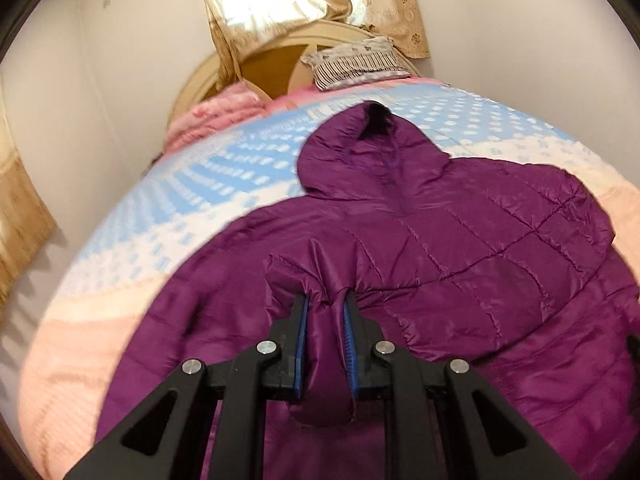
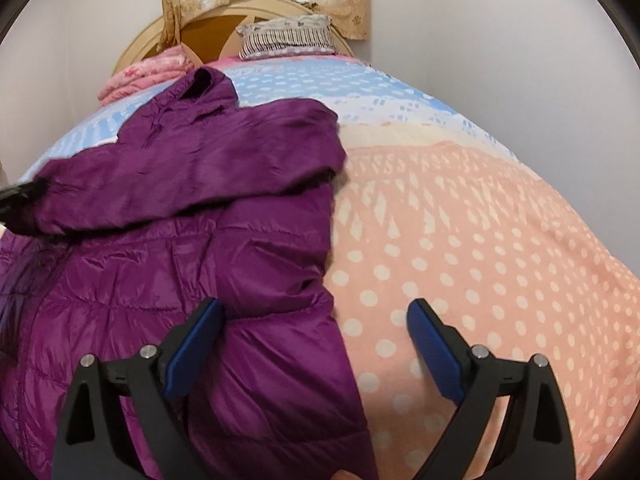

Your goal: Fold large clothes

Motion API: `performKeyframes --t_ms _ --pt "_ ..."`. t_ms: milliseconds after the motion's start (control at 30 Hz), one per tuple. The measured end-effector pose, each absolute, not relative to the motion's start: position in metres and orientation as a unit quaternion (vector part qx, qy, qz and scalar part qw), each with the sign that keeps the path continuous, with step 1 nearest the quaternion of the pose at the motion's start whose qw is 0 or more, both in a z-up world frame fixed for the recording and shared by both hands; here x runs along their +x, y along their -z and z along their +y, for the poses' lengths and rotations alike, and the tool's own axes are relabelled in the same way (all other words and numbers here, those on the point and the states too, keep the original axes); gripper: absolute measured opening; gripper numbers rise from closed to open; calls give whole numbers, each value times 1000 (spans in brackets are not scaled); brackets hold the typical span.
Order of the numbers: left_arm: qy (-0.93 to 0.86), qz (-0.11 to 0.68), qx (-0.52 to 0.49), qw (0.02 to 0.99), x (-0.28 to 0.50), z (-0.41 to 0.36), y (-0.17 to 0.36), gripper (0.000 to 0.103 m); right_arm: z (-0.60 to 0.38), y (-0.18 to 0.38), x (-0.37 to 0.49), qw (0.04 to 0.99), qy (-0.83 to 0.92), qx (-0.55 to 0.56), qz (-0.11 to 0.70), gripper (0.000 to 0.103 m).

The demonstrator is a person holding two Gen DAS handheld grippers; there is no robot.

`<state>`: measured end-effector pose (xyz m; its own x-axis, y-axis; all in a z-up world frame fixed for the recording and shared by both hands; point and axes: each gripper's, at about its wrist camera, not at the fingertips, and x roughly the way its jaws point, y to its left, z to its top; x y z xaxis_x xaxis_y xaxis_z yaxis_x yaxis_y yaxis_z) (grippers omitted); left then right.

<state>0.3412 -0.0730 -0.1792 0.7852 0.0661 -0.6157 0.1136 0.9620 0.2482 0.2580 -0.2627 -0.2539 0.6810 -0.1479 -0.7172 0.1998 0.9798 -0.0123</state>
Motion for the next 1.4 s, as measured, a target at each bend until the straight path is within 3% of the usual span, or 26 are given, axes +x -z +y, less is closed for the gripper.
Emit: performKeyframes --t_ms 100,200,367,467,567,867,1067,1400 --pt "3 332 142 933 343 -65 185 17 -257 256 261 913 103 13 395 97" --pt "-13 351 152 924 347 -66 198 30 -259 256 261 912 96 17 399 97" --pt "-57 314 150 936 342 -54 193 79 -273 235 251 916 62 57 393 79" --pt "-67 294 120 946 344 -47 182 82 -283 206 262 926 65 70 364 64" --pt "-90 311 96 941 361 -48 181 83 -286 190 297 934 67 73 343 62" --pt "-99 367 94 920 405 -55 215 83 -273 208 399 931 40 78 355 62" --pt "-91 390 93 912 411 -57 235 83 -277 251 402 911 34 89 401 62" --pt "-91 391 97 911 412 -57 240 85 -273 254 405 907 45 68 413 63"
